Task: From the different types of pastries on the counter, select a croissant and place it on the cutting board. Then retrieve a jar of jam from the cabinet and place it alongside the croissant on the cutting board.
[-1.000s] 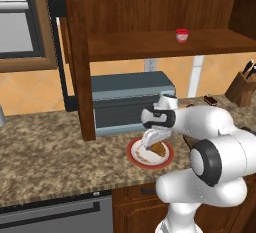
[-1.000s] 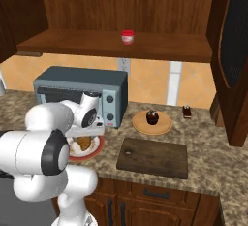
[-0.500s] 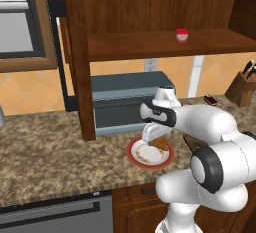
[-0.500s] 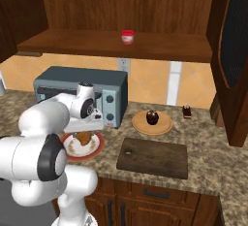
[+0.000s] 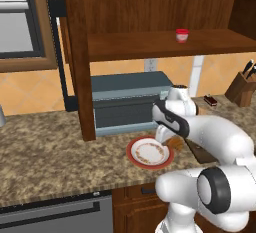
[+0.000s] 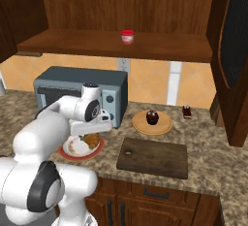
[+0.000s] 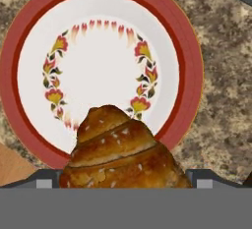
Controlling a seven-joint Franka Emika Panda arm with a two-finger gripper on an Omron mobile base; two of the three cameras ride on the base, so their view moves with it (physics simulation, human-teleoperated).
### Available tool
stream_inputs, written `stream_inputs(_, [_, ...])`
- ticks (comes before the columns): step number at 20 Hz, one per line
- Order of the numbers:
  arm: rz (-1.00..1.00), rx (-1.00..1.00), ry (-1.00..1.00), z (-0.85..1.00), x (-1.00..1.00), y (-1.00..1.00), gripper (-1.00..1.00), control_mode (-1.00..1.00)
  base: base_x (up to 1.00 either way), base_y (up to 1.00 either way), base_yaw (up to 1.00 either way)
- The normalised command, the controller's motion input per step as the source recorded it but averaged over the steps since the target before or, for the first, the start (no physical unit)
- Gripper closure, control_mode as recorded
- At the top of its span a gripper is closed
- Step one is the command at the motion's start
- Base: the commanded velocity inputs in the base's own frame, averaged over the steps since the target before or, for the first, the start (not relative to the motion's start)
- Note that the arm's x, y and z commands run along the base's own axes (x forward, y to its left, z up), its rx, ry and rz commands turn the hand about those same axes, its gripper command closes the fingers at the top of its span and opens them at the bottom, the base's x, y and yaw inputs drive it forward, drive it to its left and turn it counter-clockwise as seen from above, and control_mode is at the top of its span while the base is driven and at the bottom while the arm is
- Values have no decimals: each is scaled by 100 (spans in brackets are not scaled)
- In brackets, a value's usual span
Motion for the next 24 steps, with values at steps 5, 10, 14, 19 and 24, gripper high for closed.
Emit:
stream_inputs(5, [0, 0, -6, 19, -10, -66, 100, -100, 0, 0, 0])
stream_inputs(10, [0, 0, -3, 6, 0, -67, 100, -100, 0, 0, 0])
stream_inputs(14, [0, 0, -4, 8, 0, -68, 100, -100, 0, 0, 0])
stream_inputs(19, [0, -1, -3, 1, 2, -56, 100, -100, 0, 0, 0])
stream_inputs(24, [0, -3, -4, 0, 7, -39, 100, -100, 0, 0, 0])
